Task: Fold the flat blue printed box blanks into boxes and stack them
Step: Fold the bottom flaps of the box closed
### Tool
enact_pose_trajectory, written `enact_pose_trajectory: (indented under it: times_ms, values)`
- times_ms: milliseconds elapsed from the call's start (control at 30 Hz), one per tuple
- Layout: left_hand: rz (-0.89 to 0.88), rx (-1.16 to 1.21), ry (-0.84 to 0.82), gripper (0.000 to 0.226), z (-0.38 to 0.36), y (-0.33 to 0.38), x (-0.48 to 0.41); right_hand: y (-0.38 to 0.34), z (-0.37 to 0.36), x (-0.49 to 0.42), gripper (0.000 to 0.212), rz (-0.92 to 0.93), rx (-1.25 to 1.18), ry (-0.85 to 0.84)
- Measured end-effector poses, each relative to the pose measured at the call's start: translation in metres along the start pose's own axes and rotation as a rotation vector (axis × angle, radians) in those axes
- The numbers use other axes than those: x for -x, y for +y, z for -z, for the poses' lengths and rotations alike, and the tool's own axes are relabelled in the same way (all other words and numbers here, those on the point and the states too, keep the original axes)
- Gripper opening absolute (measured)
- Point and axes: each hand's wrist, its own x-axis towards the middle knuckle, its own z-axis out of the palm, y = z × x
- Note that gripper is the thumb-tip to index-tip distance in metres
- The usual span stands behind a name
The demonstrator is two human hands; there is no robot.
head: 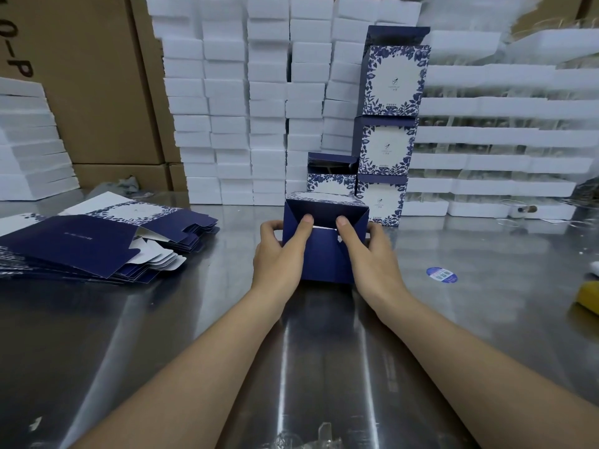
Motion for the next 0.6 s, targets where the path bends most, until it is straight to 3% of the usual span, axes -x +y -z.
enact_pose_trajectory:
  times_ms: [167,600]
  values:
    - [0.016,0.087,-0.053,0.057,-0.0022,0.0029,0.0029,0.0005,-0.0023,0.0053,0.028,0.114,0.019,-0.107]
    - [-0.021,-0.004,-0.001,0.055,-0.0027,0.0006,0.0006,0.0017,-0.0028,0.0035,0.021,0.126,0.105,-0.089]
